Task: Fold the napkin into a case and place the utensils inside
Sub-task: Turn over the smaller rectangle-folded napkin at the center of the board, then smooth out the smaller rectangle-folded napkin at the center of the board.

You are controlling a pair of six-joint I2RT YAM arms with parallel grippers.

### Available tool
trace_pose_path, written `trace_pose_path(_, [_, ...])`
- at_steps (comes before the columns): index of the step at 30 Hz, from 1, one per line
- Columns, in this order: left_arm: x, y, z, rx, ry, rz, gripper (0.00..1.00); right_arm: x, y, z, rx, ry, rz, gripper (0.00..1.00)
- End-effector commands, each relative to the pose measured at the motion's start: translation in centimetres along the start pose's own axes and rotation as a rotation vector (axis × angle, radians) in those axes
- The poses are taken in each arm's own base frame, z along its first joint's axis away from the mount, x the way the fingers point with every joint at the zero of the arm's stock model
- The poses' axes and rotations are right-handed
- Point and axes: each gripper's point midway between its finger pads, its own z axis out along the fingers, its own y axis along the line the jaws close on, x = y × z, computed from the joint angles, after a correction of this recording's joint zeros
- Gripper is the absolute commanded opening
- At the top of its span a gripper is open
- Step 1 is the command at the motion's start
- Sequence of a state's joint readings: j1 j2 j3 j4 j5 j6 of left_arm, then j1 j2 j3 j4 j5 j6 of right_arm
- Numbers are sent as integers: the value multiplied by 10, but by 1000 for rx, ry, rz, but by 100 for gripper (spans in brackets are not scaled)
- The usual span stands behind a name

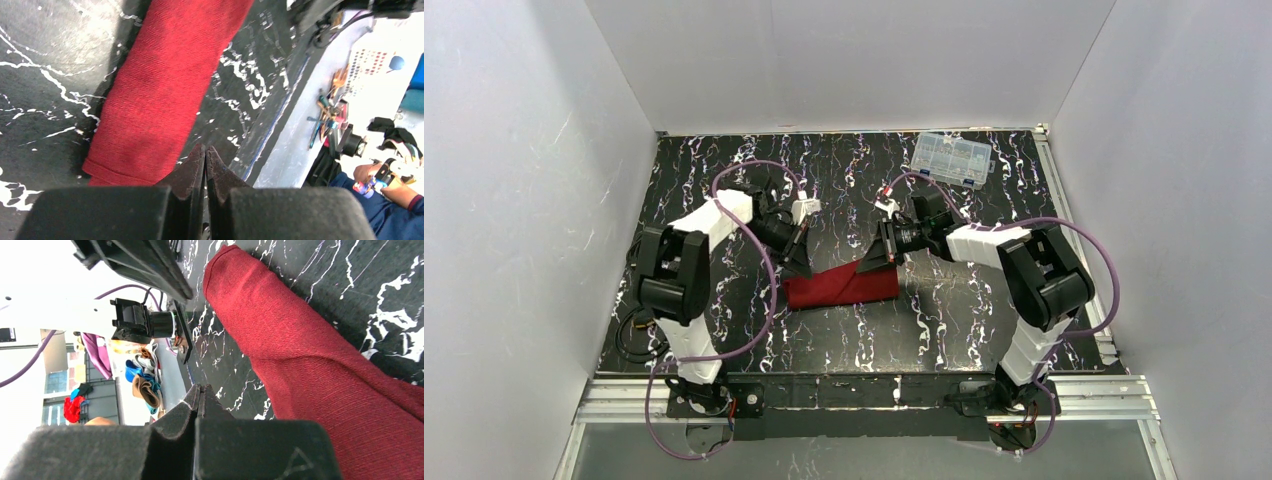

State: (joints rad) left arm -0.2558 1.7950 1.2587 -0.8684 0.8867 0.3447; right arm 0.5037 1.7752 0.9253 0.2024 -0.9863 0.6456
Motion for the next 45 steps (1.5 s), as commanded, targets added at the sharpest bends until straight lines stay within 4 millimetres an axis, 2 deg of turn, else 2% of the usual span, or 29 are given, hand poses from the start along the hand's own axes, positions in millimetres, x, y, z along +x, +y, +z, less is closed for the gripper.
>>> trace_pose_path(1, [18,24,9,-50,94,-16,0,-13,-4,-2,-37,-11,-36,1])
trace_pose_path(4, [27,43,11,-119,121,27,0,-13,-19,-2,-16,-6,-15,1])
trace_pose_path(8, [31,58,13,-171,137,65,0,-13,-40,4,27,5,-1,1])
trace_pose_path(12, [31,65,13,-210,131,107,0,-11,-66,8,94,19,32,1])
trace_pose_path(19, [38,75,19,-286,153,196,0,-6,-92,10,162,43,61,1])
trace_pose_path(22, [37,70,21,-265,143,179,0,-8,-88,10,151,36,49,1])
trace_pose_path(25, [33,61,18,-244,134,161,0,-17,-72,7,130,28,30,7])
trace_pose_path(26, [31,57,16,-235,129,157,3,-22,-65,5,125,24,20,10])
trace_pose_path(27, [29,51,13,-224,124,148,9,-29,-57,3,116,16,-3,15])
trace_pose_path(30, [12,30,-4,-186,80,109,36,-47,-29,-8,145,-2,-67,22])
trace_pose_path(32, [1,12,-21,-169,47,94,45,-57,-20,-21,228,-11,-102,31])
trace_pose_path(33, [-8,5,-32,-171,15,106,49,-62,-16,-30,269,-14,-113,40])
trace_pose_path(34, [-13,-5,-44,-171,-5,106,53,-64,-21,-42,365,-22,-96,56])
trace_pose_path(35, [-19,-12,-56,-180,-34,114,68,-72,-22,-56,433,-46,-104,88])
trace_pose_path(36, [-26,-20,-69,-192,-65,119,72,-81,-23,-72,509,-87,-110,97])
trace_pose_path(39, [-39,-38,-102,-211,-137,125,77,-114,-24,-139,721,-298,-119,98])
trace_pose_path(41, [-42,-37,-119,-253,-179,110,80,-134,-16,-179,735,-503,-85,99])
trace_pose_path(43, [-41,-27,-132,-334,-186,107,83,-133,-17,-212,698,-623,54,98])
trace_pose_path(45, [-37,-18,-141,-381,-190,104,84,-129,-27,-229,716,-638,103,99])
